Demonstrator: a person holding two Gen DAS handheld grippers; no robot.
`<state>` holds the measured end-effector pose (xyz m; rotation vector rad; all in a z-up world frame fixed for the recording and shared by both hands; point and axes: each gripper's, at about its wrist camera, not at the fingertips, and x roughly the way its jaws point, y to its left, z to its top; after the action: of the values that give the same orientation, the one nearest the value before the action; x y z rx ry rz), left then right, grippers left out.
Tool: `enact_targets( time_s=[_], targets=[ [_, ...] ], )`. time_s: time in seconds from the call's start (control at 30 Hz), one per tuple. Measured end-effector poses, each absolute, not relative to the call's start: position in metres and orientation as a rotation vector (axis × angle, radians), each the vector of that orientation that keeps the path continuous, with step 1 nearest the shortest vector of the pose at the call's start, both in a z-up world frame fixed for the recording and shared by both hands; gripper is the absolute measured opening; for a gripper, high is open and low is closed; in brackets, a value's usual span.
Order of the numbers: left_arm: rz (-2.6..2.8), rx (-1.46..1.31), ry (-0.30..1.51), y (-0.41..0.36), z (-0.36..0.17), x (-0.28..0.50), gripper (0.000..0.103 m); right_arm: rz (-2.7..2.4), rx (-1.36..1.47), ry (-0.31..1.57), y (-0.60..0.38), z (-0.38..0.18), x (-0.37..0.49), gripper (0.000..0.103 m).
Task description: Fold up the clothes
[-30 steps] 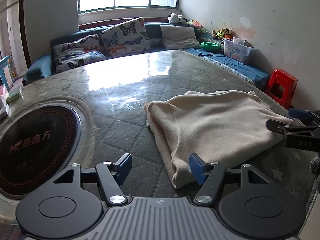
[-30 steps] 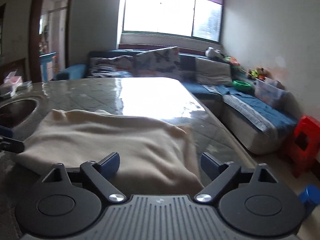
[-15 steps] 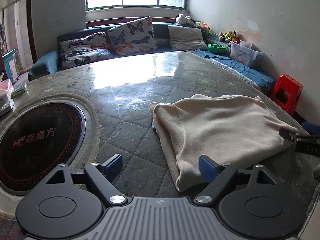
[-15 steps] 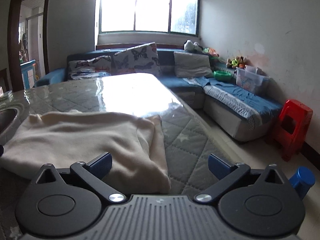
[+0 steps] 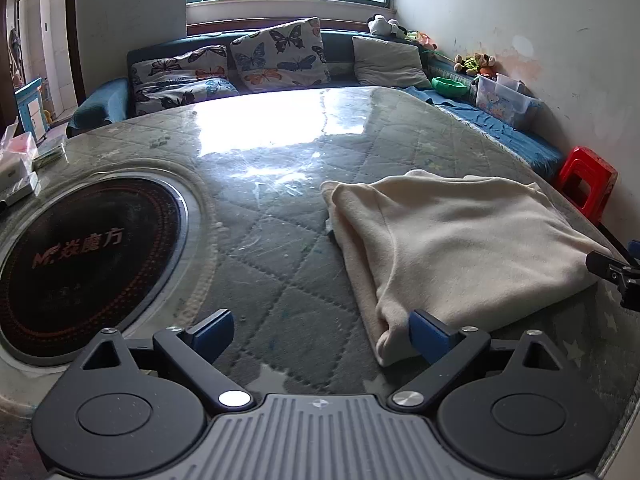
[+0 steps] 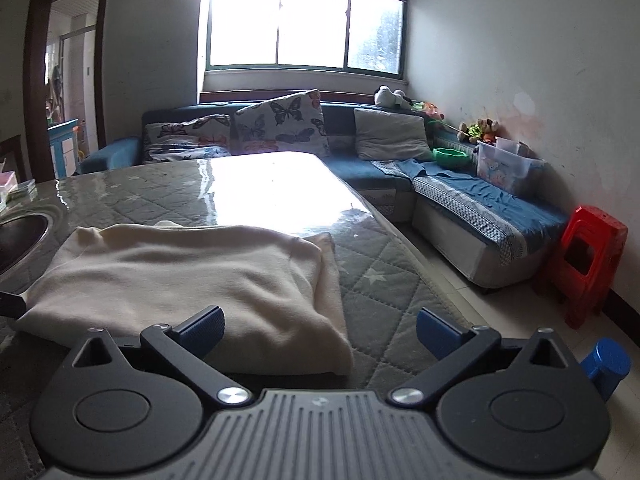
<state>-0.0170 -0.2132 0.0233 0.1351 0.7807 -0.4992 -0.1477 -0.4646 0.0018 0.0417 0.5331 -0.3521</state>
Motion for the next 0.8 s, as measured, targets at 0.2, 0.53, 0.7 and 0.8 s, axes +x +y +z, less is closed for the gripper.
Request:
enact_targets(
  time_s=[0.2,0.53,0.7,0.8],
  targets=[
    [-0.450,0.156,0.764,-0.190,0.033,-0.014,0.098,-0.271,0.010,0.537,-0.445,0.004,-0.147,0.103],
    [-0.365,0.146,0.746,-0.145,0.042,-0.009,0.103,-0.134,-0.044,0.569,-0.407,0.002,-0.143,0.103],
    [-0.393,0.135,0.775,-0.143,0.035,-0.023,0.103,-0.079,-0.040,0.602,-0.393,-0.002,-0.143,0.103],
    [-0.416,0.143,0.779,-0.148,0.032,-0.034,0.103,-0.063,-0.017,0.619,-0.391,-0.004,-0.146,0.103]
  ],
)
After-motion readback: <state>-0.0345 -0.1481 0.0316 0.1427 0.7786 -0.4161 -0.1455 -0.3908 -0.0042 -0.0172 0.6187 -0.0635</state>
